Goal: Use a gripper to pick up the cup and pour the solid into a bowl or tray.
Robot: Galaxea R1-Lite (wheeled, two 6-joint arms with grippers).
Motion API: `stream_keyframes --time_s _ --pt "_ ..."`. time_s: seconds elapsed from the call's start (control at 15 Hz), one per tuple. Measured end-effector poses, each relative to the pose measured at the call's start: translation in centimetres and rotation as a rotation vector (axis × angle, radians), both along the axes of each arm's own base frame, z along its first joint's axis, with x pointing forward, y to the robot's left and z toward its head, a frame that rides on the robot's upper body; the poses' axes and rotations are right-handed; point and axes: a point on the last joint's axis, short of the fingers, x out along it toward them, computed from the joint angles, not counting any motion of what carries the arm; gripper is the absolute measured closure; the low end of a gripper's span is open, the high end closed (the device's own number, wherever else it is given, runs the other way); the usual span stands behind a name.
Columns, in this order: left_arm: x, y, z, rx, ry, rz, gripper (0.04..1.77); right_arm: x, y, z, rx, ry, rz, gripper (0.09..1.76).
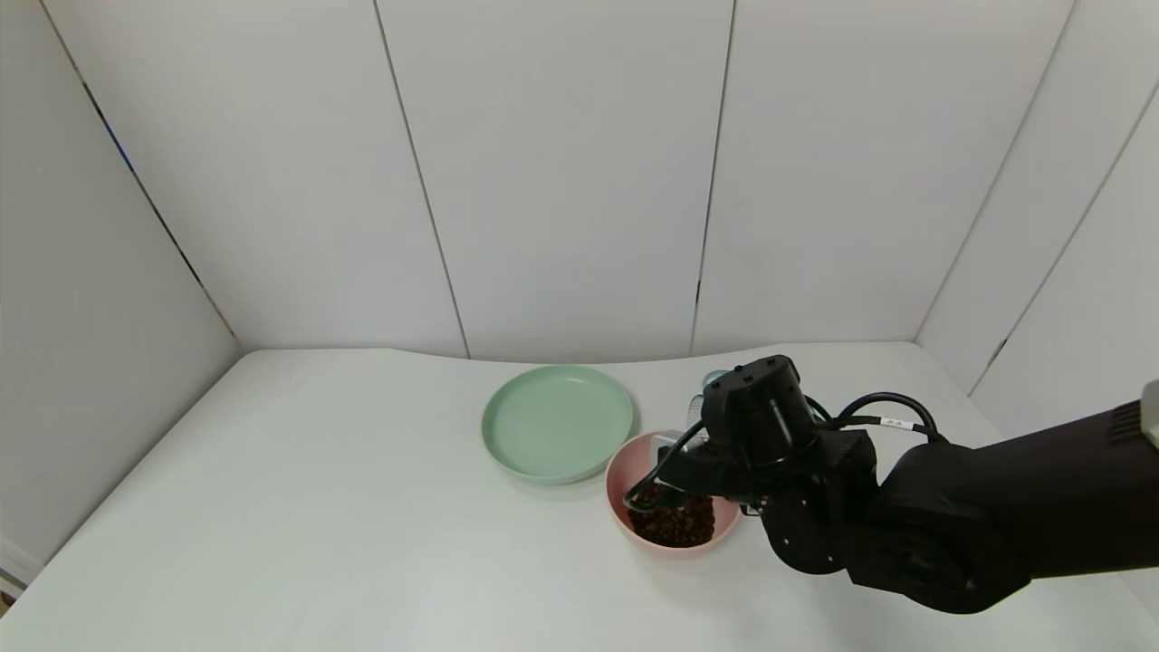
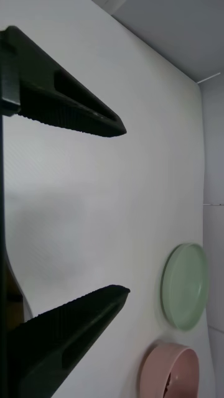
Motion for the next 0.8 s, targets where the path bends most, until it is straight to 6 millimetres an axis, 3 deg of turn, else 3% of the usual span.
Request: stream_keyframes --time_s 0.2,0.53,0.8 --pt "0.0 0.0 0.0 0.000 0.000 0.000 0.09 0.1 -0.9 -0.2 0.071 0.024 -0.006 0.49" --pt "0.0 0.0 0.0 0.000 0.000 0.000 0.09 0.4 -4.0 0.2 0.208 0.060 -0.047 0.49" --pt "0.0 0.0 0.0 0.000 0.000 0.000 0.09 0.5 -6.2 0.8 0.410 0.081 -0.096 0.49"
